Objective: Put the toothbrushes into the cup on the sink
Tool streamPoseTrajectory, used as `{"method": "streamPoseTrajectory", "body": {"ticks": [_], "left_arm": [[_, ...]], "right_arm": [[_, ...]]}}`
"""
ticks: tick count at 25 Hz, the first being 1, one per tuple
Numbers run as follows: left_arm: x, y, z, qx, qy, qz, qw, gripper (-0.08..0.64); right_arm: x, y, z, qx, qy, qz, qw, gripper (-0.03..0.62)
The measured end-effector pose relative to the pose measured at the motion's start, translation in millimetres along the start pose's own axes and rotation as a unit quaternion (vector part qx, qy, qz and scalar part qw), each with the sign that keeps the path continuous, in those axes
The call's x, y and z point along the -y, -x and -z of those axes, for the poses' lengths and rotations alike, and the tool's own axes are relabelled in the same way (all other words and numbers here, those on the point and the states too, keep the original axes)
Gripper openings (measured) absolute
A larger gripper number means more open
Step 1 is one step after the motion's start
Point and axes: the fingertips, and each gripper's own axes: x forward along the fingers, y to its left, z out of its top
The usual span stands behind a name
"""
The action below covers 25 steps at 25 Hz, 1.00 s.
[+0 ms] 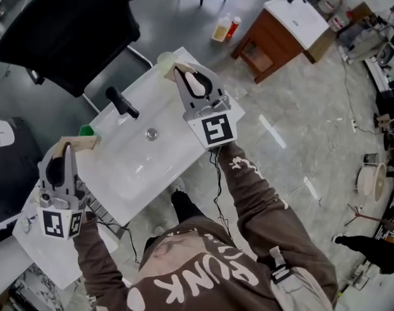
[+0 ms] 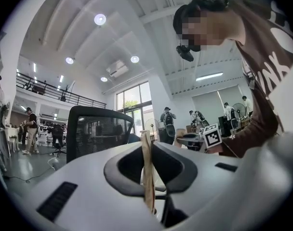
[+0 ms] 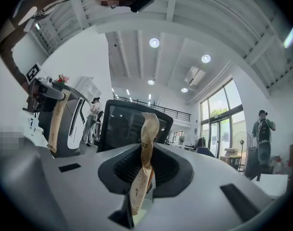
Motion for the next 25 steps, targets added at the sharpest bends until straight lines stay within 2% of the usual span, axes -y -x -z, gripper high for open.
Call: {"method": "streamPoseTrajectory", "body": {"ticks": [5, 10, 19, 25], "left_arm": [[-9.9, -22.2, 10.4, -0.009, 0.0, -0.007, 0.9999, 0.046], [-14.6, -31.3, 16.9, -0.02, -0.001, -0.015, 0.9997, 0.046], [-21.1, -34.8, 24.0, -0.032, -0.002, -0.026, 0.9992, 0.046], [-20.9, -34.1, 26.8, -0.04, -0.004, -0.03, 0.9988, 0.046]], "right_arm": [[32.2, -58.9, 34.3, -0.006, 0.022, 0.006, 1.0, 0.058], [38.9, -93.7, 78.6, -0.032, 0.032, -0.004, 0.999, 0.058], [32.6, -106.4, 143.1, -0.075, 0.015, -0.014, 0.997, 0.058], [25.6, -109.7, 166.3, -0.09, 0.009, -0.023, 0.996, 0.058]]}}
